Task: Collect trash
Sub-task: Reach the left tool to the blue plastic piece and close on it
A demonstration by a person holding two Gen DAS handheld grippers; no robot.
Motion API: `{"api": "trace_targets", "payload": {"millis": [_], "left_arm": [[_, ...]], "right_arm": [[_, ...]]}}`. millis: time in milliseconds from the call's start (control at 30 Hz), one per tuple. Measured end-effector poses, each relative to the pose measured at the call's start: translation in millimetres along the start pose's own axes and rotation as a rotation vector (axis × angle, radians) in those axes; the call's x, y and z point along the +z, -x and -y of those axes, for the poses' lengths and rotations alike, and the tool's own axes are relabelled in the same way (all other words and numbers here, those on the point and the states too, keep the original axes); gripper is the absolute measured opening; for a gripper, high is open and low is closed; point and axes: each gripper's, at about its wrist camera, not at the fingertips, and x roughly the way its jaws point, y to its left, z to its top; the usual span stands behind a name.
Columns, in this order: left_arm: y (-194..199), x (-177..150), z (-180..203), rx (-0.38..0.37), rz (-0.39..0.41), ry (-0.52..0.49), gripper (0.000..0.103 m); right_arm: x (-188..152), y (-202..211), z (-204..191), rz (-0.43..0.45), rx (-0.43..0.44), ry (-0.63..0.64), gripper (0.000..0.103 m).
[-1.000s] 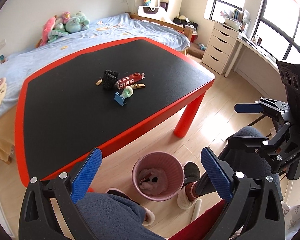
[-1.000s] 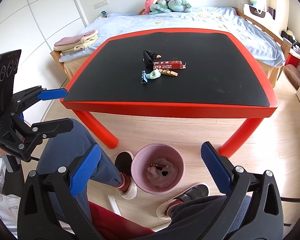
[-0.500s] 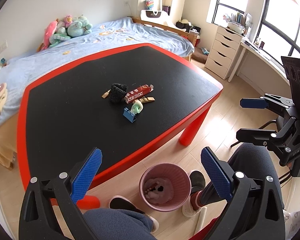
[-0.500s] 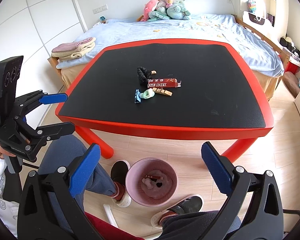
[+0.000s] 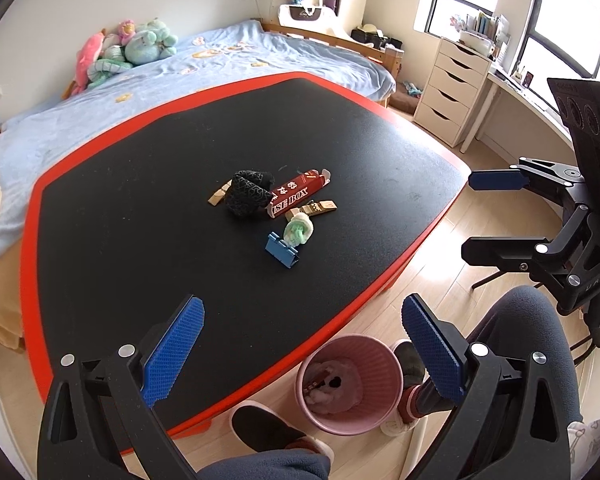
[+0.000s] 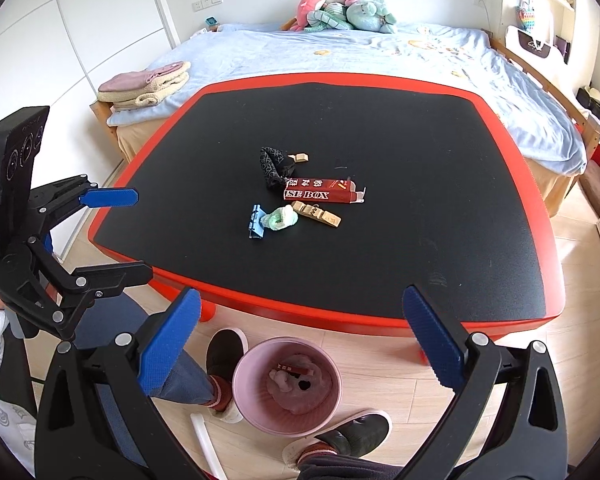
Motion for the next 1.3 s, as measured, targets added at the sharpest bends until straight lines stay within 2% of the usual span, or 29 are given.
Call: {"api": "trace_targets", "payload": {"millis": [467,900,1067,1133,1300], "left_arm": [[-60.5,12.0,-21.1,-0.065,-0.08,-0.079,0.095],[-93.4,13.0,-29.5,-0.085,-0.089,-0.151,0.094],[-97.4,16.6,-33.3,-0.082,-0.065,-0.167,0.081],[-97.4,18.8,-34.3,-0.081,-0.055,-0.168,0.07],[-96.7,23.5,-33.1,-0.086,-0.049,-0.181,0.053]], "right_arm": [[23.2,-70.1,26.4,-0.084,0.001,0.03,0.099],[30.5,-113.9,45.5,-0.114,0.01,0.035,0.099],[33.2,-121.9,48.3,-0.107,0.004,0.051,0.099],[34.9,-123.7,48.1,-0.1,0.003,0.061,0.098],[40.2,-125.7,44.6,-0.076,0.01,0.096,0.086]]}}
